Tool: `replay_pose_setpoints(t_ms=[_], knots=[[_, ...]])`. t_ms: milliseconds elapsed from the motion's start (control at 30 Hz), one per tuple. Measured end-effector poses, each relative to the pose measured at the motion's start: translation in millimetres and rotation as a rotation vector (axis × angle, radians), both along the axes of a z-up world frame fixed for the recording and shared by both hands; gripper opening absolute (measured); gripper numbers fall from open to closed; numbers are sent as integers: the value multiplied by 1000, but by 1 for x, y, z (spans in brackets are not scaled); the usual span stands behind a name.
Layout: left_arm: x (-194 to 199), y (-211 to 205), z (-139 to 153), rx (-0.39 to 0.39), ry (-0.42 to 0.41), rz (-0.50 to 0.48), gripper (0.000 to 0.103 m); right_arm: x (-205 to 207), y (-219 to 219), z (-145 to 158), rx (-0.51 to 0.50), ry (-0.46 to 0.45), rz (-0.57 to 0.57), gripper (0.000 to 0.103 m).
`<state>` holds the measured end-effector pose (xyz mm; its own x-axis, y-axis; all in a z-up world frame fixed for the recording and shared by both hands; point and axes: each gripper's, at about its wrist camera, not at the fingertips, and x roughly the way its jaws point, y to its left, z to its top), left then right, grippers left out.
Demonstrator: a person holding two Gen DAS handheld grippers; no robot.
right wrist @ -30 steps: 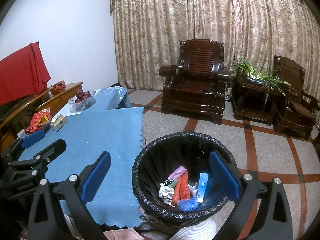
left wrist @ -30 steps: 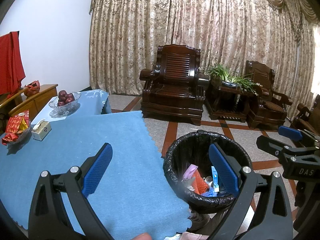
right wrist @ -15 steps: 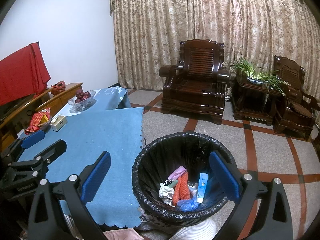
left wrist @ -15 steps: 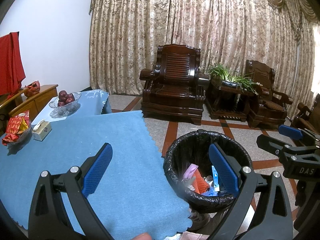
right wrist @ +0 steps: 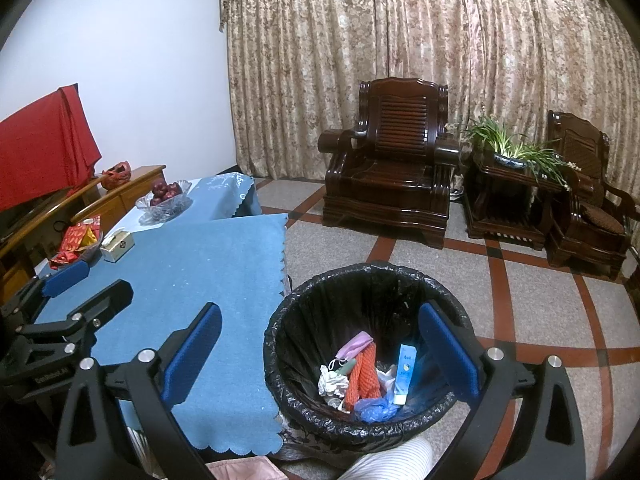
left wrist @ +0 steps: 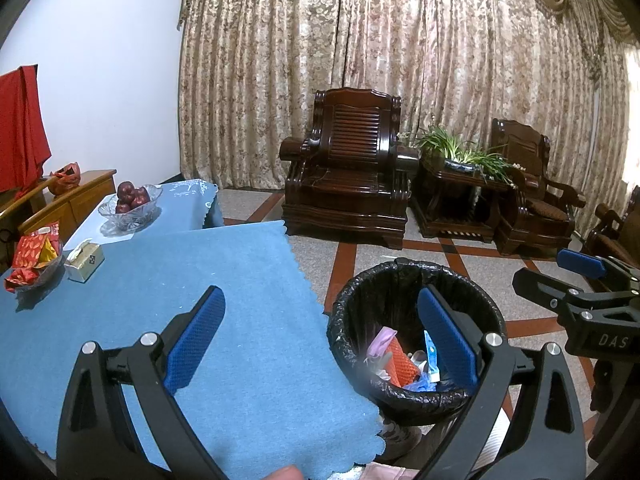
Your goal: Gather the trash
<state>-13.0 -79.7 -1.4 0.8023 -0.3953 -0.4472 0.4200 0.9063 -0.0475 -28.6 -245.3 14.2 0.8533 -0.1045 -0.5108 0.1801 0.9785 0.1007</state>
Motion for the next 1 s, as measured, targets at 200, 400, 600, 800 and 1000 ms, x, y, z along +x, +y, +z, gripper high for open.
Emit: replay_pose_setpoints(t_ms=[200,400,600,800,1000], knots=[[0,0,0,1,-1,0,94,0,0,0,-2,0,-2,97],[1,1,-1,2,-1,-1,94,0,0,0,-1,1,-1,97],[0,0,0,3,-1,-1,94,0,0,0,-1,0,-1,97],[0,0,0,4,-1,-1,94,0,0,0,0,0,-1,97],[-1,-1,0,4,-1,-1,94,0,0,0,0,0,-1,97]])
